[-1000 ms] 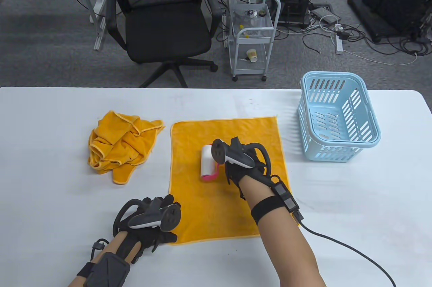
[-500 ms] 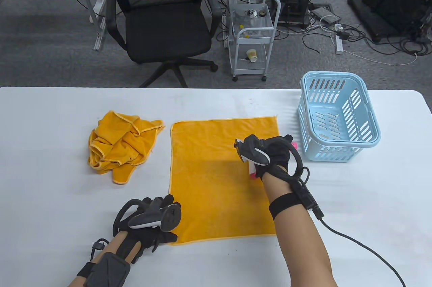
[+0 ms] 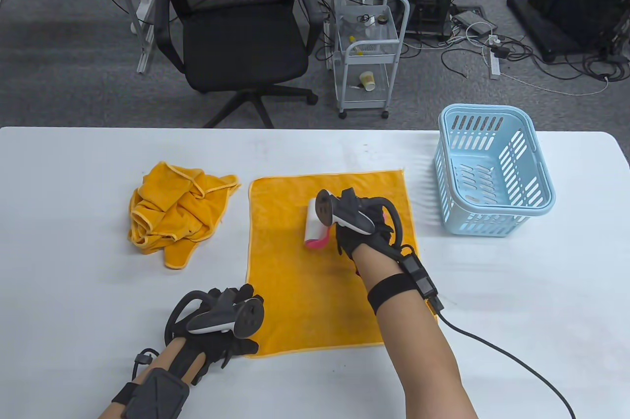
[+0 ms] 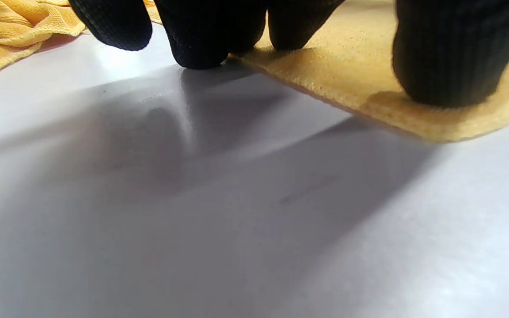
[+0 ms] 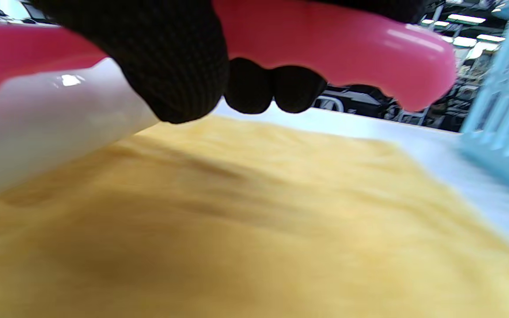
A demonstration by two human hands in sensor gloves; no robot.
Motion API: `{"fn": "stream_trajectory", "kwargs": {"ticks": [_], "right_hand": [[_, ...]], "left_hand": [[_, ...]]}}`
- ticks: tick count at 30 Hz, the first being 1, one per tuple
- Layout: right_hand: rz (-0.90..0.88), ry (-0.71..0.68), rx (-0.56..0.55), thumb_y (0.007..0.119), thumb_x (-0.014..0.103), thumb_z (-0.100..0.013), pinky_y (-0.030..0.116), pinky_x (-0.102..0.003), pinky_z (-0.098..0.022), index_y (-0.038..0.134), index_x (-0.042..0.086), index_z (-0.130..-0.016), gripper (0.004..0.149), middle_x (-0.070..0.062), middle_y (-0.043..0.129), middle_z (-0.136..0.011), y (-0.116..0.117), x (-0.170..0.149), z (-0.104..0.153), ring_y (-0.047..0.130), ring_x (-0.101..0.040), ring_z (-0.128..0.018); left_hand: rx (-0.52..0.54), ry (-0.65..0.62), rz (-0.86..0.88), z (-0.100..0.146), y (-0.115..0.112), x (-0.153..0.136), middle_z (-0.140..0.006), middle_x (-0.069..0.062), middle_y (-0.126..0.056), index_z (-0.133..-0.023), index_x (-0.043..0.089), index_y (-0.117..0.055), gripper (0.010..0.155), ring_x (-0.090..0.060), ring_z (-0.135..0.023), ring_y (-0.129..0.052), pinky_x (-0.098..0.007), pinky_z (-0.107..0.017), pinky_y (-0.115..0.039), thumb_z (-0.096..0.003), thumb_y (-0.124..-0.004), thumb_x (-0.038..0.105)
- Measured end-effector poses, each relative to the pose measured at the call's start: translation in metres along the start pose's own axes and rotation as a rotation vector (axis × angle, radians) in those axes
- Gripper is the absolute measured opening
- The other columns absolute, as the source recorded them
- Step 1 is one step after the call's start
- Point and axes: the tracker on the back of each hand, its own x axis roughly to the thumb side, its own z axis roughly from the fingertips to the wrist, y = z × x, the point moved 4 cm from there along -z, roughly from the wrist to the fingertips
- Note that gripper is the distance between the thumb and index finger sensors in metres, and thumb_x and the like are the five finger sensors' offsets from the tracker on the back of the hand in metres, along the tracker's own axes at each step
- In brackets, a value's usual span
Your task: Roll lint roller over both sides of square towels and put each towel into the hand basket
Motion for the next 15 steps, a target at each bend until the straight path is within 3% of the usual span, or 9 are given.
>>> {"fn": "stream_trajectory", "kwargs": {"ticks": [3, 6, 15], "right_hand": [[0.032, -0.031, -0.009, 0.088, 0.029, -0.049, 0.07, -0.059, -0.064, 0.065, 0.025, -0.105, 0.061, -0.01, 0.079, -0.099, 0.011, 0.013, 0.001, 0.083, -0.038, -0.088], [0.087, -0.003, -0.028, 0.089, 0.028, -0.048, 0.07, -0.06, -0.063, 0.066, 0.025, -0.104, 0.061, -0.008, 0.082, -0.096, 0.01, 0.0, 0.005, 0.086, -0.039, -0.085], [0.512, 0.265, 0.092, 0.093, 0.021, -0.047, 0.066, -0.064, -0.064, 0.074, 0.025, -0.102, 0.058, -0.008, 0.085, -0.096, 0.011, -0.099, 0.037, 0.084, -0.041, -0.086]], "left_hand": [[0.0, -0.001, 0.001, 0.0, 0.0, 0.0, -0.121, -0.01, -0.042, -0.108, 0.027, -0.05, 0.088, -0.041, -0.107, -0.06, -0.067, -0.075, -0.053, -0.0354, -0.082, 0.066], [0.0, 0.001, 0.0, 0.0, 0.0, 0.0, -0.121, -0.011, -0.042, -0.108, 0.027, -0.05, 0.088, -0.041, -0.108, -0.06, -0.067, -0.075, -0.053, -0.0354, -0.082, 0.066], [-0.001, 0.005, -0.005, 0.0, 0.0, 0.0, -0.121, -0.01, -0.042, -0.108, 0.027, -0.05, 0.088, -0.04, -0.108, -0.061, -0.067, -0.075, -0.053, -0.0353, -0.082, 0.066]]}}
